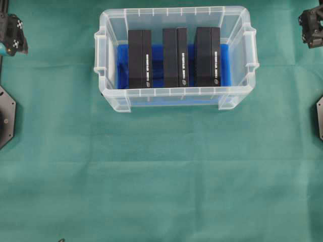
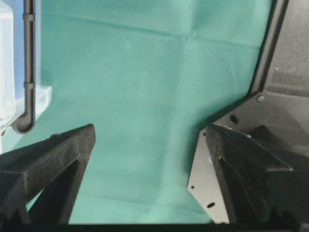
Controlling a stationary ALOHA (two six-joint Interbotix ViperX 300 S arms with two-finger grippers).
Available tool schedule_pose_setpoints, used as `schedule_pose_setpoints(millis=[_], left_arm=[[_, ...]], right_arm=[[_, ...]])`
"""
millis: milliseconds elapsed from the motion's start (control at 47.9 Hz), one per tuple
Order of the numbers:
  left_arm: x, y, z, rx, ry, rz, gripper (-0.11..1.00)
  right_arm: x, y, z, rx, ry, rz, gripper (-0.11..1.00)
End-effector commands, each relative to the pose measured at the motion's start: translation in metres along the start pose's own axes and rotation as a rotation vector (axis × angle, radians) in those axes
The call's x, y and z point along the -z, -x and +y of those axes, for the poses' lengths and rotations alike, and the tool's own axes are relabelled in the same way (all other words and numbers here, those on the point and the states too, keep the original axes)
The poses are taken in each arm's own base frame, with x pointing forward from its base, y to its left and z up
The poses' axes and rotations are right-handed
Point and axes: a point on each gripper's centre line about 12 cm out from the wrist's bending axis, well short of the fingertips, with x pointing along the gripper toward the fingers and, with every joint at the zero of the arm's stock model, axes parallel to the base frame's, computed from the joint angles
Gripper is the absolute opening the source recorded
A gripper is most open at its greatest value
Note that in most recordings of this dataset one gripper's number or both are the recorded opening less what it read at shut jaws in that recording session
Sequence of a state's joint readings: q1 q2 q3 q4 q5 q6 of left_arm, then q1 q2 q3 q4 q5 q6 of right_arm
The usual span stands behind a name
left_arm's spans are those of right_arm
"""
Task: Take out the box from the case.
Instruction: 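Open the right gripper and move it over the middle black box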
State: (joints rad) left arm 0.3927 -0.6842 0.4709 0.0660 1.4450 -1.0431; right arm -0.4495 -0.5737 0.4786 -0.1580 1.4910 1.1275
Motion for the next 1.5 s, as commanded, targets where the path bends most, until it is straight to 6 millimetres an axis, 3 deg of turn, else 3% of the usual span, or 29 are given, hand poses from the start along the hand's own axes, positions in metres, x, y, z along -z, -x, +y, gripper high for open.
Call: schedule_pose_setpoints(millis=[0, 1064, 1231, 1482], left_arm=[[-0.001, 0.004, -0.002, 0.014, -0.001, -0.007, 0.99], [-0.001, 0.004, -0.002, 0.009, 0.004, -0.003, 0.98], [-0.001, 0.003, -0.003, 0.005, 0.004, -0.002, 0.98], [-0.004, -0.001, -0.008, -0.015, 0.003, 0.011, 0.98]], right_arm=[[-0.002, 0.003, 0.0, -0.009, -0.003, -0.013, 0.95], [-0.003, 0.001, 0.004, 0.007, -0.011, 0.005, 0.95], [-0.004, -0.004, 0.026, -0.022, -0.018, 0.018, 0.95], [-0.004, -0.011, 0.084, -0.079, -0.006, 0.014, 0.95]])
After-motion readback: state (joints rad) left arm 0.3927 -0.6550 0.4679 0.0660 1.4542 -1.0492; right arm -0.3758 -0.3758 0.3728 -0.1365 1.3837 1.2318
